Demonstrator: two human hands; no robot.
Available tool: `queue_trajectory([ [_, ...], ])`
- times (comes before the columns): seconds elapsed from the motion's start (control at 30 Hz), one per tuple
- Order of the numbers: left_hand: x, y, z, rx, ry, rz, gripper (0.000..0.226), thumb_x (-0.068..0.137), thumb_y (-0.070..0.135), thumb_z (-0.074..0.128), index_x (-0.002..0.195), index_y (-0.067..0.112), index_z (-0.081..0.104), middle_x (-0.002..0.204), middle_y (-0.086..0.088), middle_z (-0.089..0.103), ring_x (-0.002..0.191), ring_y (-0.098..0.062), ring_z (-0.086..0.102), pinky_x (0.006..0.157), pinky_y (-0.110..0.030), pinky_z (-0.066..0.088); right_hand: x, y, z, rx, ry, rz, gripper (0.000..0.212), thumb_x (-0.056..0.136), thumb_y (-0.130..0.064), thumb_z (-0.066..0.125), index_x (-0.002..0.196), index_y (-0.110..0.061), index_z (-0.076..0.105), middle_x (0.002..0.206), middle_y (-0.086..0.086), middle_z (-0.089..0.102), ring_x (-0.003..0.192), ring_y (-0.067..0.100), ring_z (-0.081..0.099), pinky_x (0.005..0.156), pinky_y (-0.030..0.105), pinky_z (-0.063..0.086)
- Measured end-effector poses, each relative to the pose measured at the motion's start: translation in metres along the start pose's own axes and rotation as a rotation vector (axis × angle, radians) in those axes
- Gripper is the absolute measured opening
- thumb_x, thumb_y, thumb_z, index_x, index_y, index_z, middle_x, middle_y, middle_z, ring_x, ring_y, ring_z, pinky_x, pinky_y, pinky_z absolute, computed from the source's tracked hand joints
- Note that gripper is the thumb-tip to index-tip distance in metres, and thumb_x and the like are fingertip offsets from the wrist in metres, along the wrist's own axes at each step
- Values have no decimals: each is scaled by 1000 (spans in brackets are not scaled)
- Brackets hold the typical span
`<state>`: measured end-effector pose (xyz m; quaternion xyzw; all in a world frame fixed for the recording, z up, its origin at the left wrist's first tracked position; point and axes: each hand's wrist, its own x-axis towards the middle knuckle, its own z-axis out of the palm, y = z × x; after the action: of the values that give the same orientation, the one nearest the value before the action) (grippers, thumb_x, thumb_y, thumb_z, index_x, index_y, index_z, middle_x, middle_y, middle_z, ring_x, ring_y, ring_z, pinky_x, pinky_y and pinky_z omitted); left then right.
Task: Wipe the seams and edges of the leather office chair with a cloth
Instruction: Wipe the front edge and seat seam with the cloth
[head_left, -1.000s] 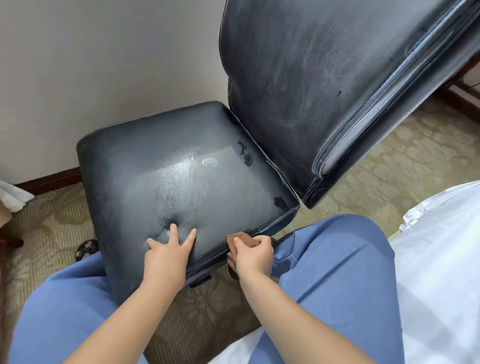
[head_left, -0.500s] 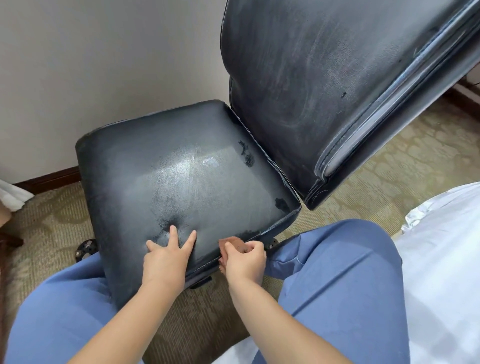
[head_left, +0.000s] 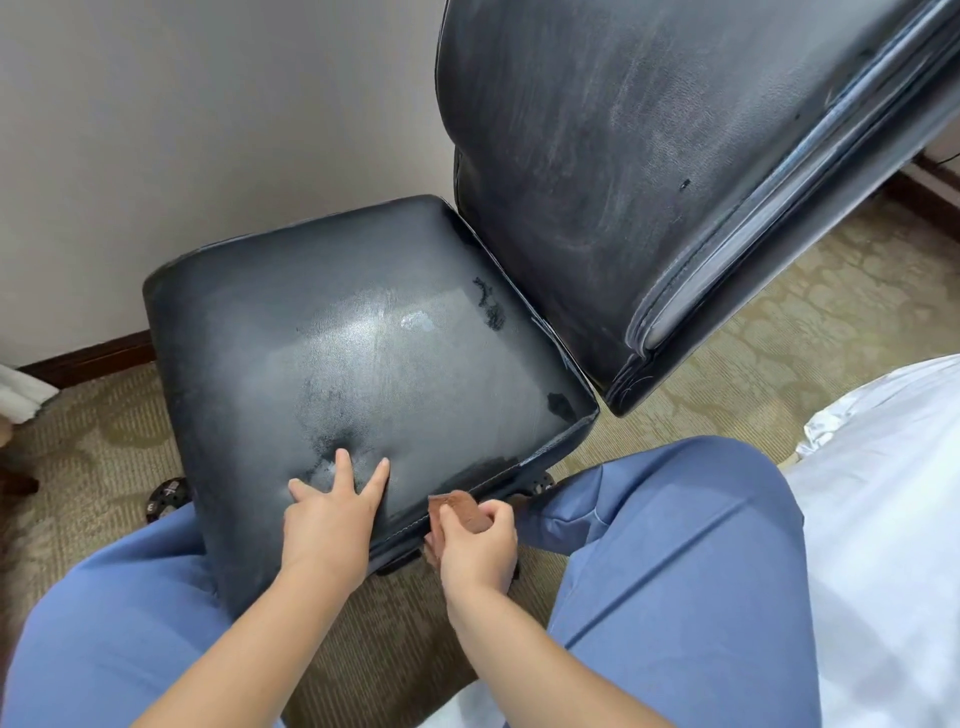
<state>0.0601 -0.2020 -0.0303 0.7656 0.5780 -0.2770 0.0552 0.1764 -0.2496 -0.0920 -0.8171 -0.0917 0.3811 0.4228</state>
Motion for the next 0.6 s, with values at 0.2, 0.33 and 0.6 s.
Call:
queue_trajectory([
  [0.2,-1,-2,1,-8,-1,4,99,85,10,53,151,34,-15,161,-12,-8,118,-41,42,64,-25,39,23,-23,-8,179,37,37,27,73,-30,75,74,-33,48,97,5,62,69,27,69,54,40,59],
  [0.33,-1,-1,0,-12,-2,-1,98,85,10,52,151,34,-15,161,-12,-8,121,-43,40,64,-25,40,51,-49,-26,232,118,60,28,78,-22,74,75,-28,47,88,6,64,65,26,69,52,37,59],
  [0.6,-1,1,0,-1,10,-12,97,84,9,51,152,34,-14,161,-12,-7,110,-35,44,63,-24,38,19,-3,8,147,-16,127,35,58,-43,74,78,-36,46,92,1,63,60,22,69,61,45,59],
])
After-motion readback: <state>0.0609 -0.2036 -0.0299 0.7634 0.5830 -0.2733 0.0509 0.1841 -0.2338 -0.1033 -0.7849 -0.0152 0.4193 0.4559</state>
